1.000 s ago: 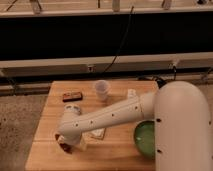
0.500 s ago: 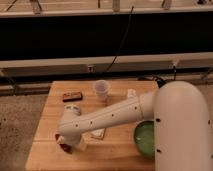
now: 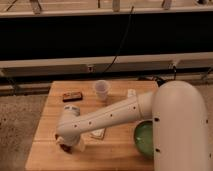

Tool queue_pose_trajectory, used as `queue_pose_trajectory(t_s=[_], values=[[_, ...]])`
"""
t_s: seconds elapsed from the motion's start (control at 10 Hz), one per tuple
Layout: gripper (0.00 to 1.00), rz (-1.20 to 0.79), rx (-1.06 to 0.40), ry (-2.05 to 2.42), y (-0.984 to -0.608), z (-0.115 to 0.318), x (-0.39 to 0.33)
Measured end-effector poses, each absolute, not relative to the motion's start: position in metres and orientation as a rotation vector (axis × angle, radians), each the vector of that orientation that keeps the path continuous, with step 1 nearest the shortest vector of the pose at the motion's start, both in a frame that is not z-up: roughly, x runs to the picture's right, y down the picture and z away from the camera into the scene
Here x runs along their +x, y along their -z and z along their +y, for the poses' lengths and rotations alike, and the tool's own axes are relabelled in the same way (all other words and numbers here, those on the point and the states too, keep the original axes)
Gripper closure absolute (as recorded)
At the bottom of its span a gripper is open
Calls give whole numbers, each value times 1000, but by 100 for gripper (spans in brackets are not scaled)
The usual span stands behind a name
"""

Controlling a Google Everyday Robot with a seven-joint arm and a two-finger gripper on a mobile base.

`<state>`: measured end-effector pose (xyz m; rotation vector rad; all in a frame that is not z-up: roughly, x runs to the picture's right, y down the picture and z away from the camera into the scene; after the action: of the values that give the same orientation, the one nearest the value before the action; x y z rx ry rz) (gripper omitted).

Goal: Place the pepper on the white sponge

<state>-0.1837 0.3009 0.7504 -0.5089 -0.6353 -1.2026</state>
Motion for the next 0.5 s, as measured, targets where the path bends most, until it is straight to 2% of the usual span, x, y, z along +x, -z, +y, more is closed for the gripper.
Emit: queue_pose_trajectory(t_s=[0.2,0.3,0.4,0.5], values=[[29,-636,-509,1199,-750,302,-185],[24,-637,-509,1198,-749,302,-185],[24,-636,-510,1197,-749,303,-186],[28,-635,-510,1195,-749,303,-186]])
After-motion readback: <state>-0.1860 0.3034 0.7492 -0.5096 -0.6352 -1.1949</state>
